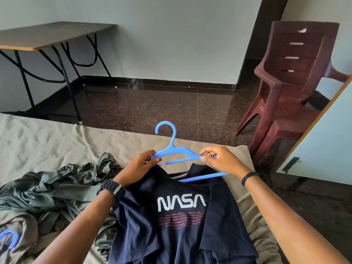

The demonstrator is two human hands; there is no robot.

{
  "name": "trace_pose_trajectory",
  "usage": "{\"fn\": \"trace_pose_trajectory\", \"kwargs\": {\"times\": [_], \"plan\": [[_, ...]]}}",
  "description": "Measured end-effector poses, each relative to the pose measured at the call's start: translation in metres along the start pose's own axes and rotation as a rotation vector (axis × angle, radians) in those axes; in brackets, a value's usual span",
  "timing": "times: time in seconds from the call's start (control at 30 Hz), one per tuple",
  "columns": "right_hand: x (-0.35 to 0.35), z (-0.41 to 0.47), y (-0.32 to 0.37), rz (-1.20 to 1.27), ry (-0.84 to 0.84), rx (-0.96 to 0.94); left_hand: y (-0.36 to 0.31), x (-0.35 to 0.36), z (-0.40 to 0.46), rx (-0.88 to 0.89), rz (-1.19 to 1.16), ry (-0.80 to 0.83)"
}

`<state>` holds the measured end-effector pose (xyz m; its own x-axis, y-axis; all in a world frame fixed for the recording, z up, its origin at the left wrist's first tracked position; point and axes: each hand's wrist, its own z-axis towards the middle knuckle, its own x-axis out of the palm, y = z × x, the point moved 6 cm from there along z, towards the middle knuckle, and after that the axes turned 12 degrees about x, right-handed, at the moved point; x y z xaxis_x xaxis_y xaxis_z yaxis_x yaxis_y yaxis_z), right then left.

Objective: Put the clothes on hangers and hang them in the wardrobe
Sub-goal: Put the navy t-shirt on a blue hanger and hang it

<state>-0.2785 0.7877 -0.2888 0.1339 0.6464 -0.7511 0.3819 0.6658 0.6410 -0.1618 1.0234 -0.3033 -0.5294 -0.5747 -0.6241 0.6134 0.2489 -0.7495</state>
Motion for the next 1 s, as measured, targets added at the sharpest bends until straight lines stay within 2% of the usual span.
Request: {"fn": "trace_pose_trajectory", "kwargs": {"times": [0.07,0.13,0.2,0.23,0.27,0.33,0.47,0.5,0.63,0.77,0.83,0.93,1.0], "plan": [[-0.005,0.004,0.006,0.013,-0.148,-0.066,-0.001,-0.002,0.004,-0.02,-0.012,-0.066],[-0.014,0.001,0.01,0.012,-0.441,-0.145,-0.001,-0.006,0.006,-0.046,-0.002,-0.124],[-0.02,-0.007,0.004,0.096,-0.664,-0.079,0.0,-0.01,0.007,-0.087,-0.005,-0.132],[-0.018,-0.009,-0.002,0.164,-0.697,-0.017,0.001,-0.011,0.006,-0.101,-0.011,-0.123],[-0.011,-0.01,-0.007,0.211,-0.684,0.039,0.001,-0.012,0.006,-0.111,-0.018,-0.109],[0.015,-0.005,-0.009,0.18,-0.52,0.058,0.003,-0.011,0.005,-0.127,-0.01,-0.08],[0.09,0.004,0.001,-0.007,0.055,0.056,0.004,-0.004,0.004,-0.149,-0.011,-0.029],[0.102,0.006,0.003,-0.044,0.114,0.071,0.002,-0.001,0.004,-0.142,-0.013,-0.028],[0.11,0.012,0.008,-0.19,0.081,0.097,-0.005,-0.001,0.003,-0.131,0.065,-0.047],[0.123,0.011,-0.003,-0.26,0.351,0.176,-0.006,-0.008,0.004,-0.16,0.115,-0.03],[0.12,0.013,-0.004,-0.263,0.275,0.208,-0.009,-0.008,0.003,-0.166,0.14,0.008],[0.104,0.021,-0.019,-0.173,0.001,0.33,-0.012,-0.009,0.0,-0.179,0.186,0.041],[0.094,0.022,-0.029,-0.17,-0.056,0.394,-0.013,-0.012,-0.003,-0.192,0.224,0.051]]}}
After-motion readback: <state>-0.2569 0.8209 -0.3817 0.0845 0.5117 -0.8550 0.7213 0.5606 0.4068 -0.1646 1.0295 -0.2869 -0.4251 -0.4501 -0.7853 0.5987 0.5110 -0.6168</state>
